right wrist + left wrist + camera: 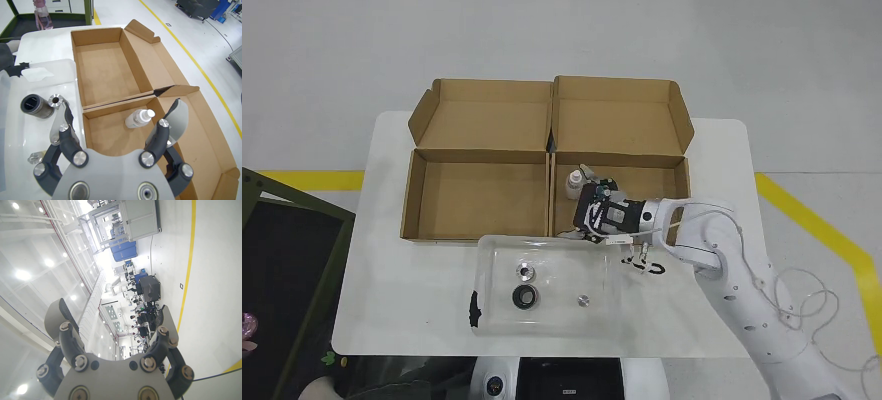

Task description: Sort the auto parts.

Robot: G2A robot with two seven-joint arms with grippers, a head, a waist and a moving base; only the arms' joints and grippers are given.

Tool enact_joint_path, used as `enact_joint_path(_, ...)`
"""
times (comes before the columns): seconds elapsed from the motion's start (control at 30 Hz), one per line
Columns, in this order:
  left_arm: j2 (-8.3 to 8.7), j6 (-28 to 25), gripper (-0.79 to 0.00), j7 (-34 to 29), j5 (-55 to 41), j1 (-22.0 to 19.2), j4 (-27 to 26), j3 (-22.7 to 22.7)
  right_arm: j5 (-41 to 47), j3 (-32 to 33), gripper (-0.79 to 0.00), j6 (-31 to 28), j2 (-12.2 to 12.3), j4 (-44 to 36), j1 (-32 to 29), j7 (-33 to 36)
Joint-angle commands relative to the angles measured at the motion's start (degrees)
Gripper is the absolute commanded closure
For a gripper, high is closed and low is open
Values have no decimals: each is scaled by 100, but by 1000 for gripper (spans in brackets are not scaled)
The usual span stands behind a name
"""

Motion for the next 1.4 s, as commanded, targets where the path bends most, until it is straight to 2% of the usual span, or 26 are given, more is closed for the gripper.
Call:
enact_joint_path(0.0,0,0,-785,0,0,0,0,0,-61,21,-785,-49,31,-255,-176,93)
enact_joint_path(0.2,0,0,-785,0,0,0,0,0,-213,80,-785,-174,116,-796,-667,240)
enact_joint_path(0.63,0,0,-785,0,0,0,0,0,-576,-133,-785,-541,247,-1268,-1402,465)
enact_joint_path(0.97,0,0,-785,0,0,0,0,0,-1119,-101,-785,-499,354,-1642,-1806,817)
enact_joint_path(1.07,0,0,-785,0,0,0,0,0,-1474,-181,-785,-371,373,-1766,-1905,1105)
enact_joint_path(1.37,0,0,-785,0,0,0,0,0,-1709,-417,-785,-450,396,-1679,-1928,1435)
